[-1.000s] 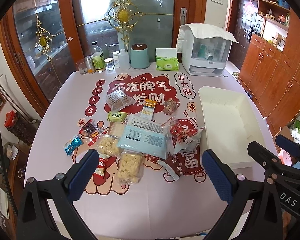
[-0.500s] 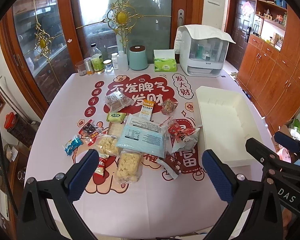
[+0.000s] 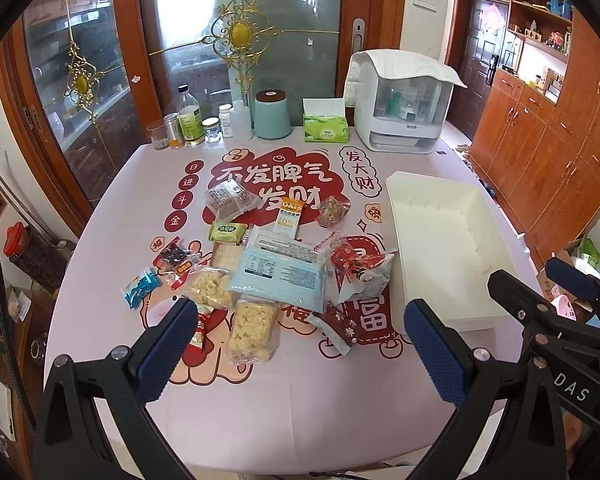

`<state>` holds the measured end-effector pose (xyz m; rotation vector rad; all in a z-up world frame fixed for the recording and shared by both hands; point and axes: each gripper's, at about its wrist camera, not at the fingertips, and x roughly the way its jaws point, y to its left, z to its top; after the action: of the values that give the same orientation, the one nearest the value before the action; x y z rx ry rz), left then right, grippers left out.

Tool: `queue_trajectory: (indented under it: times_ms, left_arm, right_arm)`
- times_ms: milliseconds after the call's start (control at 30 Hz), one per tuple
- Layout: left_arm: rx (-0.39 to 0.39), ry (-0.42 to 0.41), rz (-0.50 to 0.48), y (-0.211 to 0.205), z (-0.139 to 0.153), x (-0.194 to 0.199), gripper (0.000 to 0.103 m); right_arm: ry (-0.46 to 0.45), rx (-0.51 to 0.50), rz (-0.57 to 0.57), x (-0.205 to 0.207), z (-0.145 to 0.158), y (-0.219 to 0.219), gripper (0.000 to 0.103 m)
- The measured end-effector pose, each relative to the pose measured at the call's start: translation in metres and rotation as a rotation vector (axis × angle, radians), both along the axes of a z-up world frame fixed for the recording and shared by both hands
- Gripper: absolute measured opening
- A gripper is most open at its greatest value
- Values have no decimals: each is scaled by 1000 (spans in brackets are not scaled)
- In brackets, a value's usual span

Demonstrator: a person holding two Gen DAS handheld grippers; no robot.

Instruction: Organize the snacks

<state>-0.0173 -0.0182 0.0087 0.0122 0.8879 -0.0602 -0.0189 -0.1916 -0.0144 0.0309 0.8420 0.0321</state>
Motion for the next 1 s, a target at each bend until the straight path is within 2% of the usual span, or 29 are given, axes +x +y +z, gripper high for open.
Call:
queue_trajectory:
  times_ms: [633,1000]
  left_arm:
    - [29,1,-39,10,7,6,102]
    - [26,-26,-81,67,10,22,102]
  right_arm:
    - [-29,44,-32,2,8,6,83]
    - [-56,9,-93,5,19,54,83]
